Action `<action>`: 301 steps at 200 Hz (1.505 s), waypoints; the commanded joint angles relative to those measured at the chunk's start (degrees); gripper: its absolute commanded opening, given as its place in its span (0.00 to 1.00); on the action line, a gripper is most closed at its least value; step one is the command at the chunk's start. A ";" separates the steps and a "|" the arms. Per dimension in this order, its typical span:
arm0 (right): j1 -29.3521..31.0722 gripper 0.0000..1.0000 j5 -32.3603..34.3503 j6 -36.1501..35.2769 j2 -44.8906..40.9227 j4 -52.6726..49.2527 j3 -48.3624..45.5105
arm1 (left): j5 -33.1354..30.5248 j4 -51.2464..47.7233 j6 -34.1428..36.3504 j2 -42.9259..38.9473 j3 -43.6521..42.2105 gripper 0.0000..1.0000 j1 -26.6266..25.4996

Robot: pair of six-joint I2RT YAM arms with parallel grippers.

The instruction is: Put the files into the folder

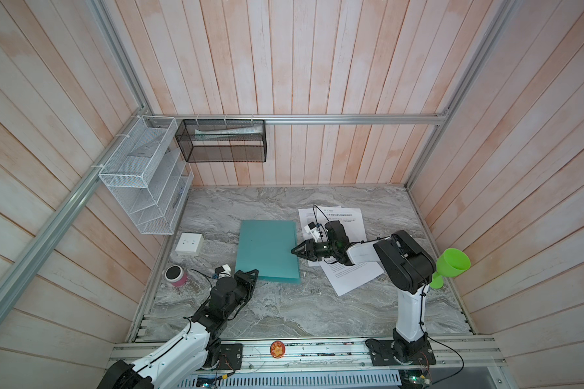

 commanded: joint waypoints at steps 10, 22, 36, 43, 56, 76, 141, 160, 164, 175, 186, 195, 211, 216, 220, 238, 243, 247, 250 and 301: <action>1.51 0.43 -3.05 1.94 2.92 3.65 1.26 | 1.50 3.36 0.34 2.21 -0.35 0.00 0.26; 1.73 0.42 -3.91 2.90 3.43 5.45 1.57 | 2.19 4.41 0.59 3.55 -0.22 0.00 0.22; 1.84 0.30 -4.94 4.32 3.82 7.60 1.96 | 3.31 4.64 1.29 4.81 0.32 0.00 0.26; 1.88 0.20 -5.86 5.41 3.92 9.19 1.93 | 3.93 4.34 1.88 5.33 0.67 0.00 0.26; 1.83 0.00 -6.57 7.19 3.88 11.50 1.99 | 5.51 1.76 3.62 5.74 2.00 0.00 0.42; 1.83 0.00 -6.85 8.95 3.12 13.14 1.48 | 9.52 -7.93 8.87 5.51 5.60 0.02 2.32; 2.38 0.00 -2.14 7.54 -2.47 2.45 2.33 | 0.40 -49.57 27.58 3.51 23.38 1.00 2.30; 3.05 0.00 -0.26 8.56 -4.54 1.53 2.29 | -4.24 -55.29 28.86 3.62 27.27 1.00 0.29; 3.14 0.00 0.10 8.75 -4.79 1.38 2.26 | -5.07 -56.02 29.19 3.77 28.04 1.00 -0.20; 3.62 0.00 1.46 9.50 -5.83 0.19 2.64 | -7.55 -57.90 29.79 4.76 30.27 1.00 -1.96; 3.97 0.00 2.92 10.37 -6.56 -1.63 3.19 | -11.02 -59.45 30.06 6.30 32.63 1.00 -4.88; 4.36 0.00 4.28 10.97 -7.24 -3.85 3.94 | -14.13 -60.85 30.25 8.37 34.97 1.00 -7.55; 5.35 0.00 7.04 11.34 -8.31 -9.98 6.43 | -20.17 -63.70 30.24 12.69 39.84 1.00 -12.67; 5.67 0.00 7.94 11.25 -8.58 -11.88 7.29 | -22.11 -64.51 30.40 14.13 41.41 1.00 -14.40; 5.89 0.00 8.70 11.32 -8.76 -13.14 7.79 | -23.56 -65.27 30.42 15.28 42.76 1.00 -15.72; 6.89 0.00 10.95 11.97 -9.85 -16.09 9.56 | -29.45 -68.31 31.14 20.18 48.58 1.00 -20.70; 7.13 0.00 11.31 12.51 -10.08 -16.52 9.91 | -30.91 -68.92 31.50 21.31 50.01 1.00 -21.98; 7.25 0.00 11.61 13.04 -10.28 -16.87 10.05 | -31.99 -69.36 31.83 22.17 51.12 1.00 -22.83; 7.38 0.00 11.70 13.35 -10.38 -17.03 10.23 | -32.70 -69.66 32.16 22.88 51.89 1.00 -23.32; 8.48 0.00 12.01 15.69 -12.49 -17.11 11.41 | -39.37 -70.91 38.40 30.93 61.07 0.98 -28.93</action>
